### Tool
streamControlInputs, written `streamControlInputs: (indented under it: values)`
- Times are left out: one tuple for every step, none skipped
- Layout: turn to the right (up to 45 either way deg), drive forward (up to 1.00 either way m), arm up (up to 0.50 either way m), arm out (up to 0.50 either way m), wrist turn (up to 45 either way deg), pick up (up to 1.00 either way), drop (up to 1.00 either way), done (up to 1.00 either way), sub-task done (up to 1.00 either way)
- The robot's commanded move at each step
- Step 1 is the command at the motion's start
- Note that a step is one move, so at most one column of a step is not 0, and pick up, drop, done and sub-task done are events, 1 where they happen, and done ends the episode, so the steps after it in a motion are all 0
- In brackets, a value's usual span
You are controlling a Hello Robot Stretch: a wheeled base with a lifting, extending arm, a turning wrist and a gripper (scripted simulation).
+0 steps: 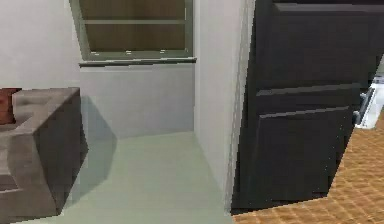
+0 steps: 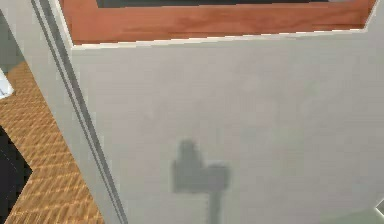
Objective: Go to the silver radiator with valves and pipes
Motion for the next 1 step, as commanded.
streamControlInputs:
  values:
    - [-3.0,0.00,0.00,0.00,0.0,0.00,0.00,0.00,0.00]
